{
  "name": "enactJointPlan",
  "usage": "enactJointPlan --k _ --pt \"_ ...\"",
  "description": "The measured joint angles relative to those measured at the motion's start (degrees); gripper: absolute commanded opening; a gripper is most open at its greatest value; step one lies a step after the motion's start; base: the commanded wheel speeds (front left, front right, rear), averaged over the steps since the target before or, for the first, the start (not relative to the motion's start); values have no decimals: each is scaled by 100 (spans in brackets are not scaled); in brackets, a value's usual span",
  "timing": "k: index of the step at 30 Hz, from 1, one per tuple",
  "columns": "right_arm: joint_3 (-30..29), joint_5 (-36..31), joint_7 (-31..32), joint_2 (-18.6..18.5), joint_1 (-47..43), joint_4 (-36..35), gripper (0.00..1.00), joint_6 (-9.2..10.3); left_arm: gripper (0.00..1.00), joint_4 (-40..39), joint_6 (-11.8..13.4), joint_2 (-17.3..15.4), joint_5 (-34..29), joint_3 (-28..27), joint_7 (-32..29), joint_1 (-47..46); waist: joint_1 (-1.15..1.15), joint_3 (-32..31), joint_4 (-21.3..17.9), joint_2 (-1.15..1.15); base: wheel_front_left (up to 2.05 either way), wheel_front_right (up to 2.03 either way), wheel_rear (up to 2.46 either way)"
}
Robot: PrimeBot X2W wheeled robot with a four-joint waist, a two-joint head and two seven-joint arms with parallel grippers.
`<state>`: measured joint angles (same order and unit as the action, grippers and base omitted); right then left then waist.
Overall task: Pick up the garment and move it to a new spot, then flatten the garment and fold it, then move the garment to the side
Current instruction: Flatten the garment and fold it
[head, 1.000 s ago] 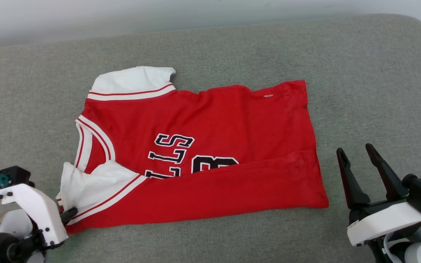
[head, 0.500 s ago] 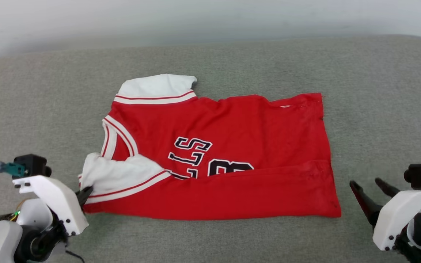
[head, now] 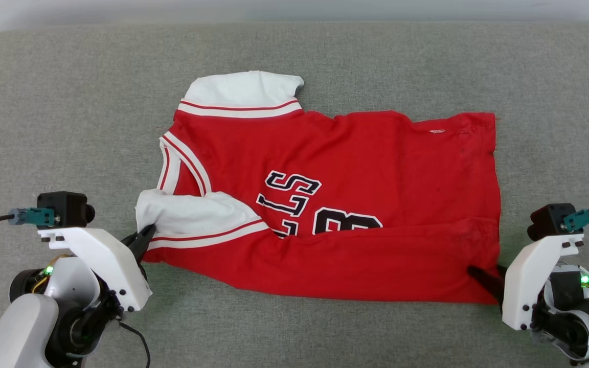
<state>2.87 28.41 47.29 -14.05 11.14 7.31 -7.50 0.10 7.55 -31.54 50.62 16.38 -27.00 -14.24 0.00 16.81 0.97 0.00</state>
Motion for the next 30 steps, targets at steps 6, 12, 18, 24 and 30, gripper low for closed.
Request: enactJointPlan --k 6,12,18,24,30 --pt "158 111 -86 -31 124 213 0 -1 0 135 -1 86 3 26 97 47 0 -98 -16 0 0 0 0" --pt "300 179 -138 -123 118 245 0 0 0 276 -8 182 57 -1 301 223 0 -356 -46 0 0 0 0" --pt "341 185 -144 -175 -69 199 0 0 0 355 -21 372 218 -57 559 623 0 -782 -44 0 0 0 0" --pt "321 260 -93 -203 -497 137 0 0 0 214 145 444 259 -56 680 1267 0 -1329 -3 0 0 0 0" --pt "147 321 87 -221 -960 -112 0 0 0 -80 393 383 353 -101 646 1929 0 -1751 31 0 0 0 0"
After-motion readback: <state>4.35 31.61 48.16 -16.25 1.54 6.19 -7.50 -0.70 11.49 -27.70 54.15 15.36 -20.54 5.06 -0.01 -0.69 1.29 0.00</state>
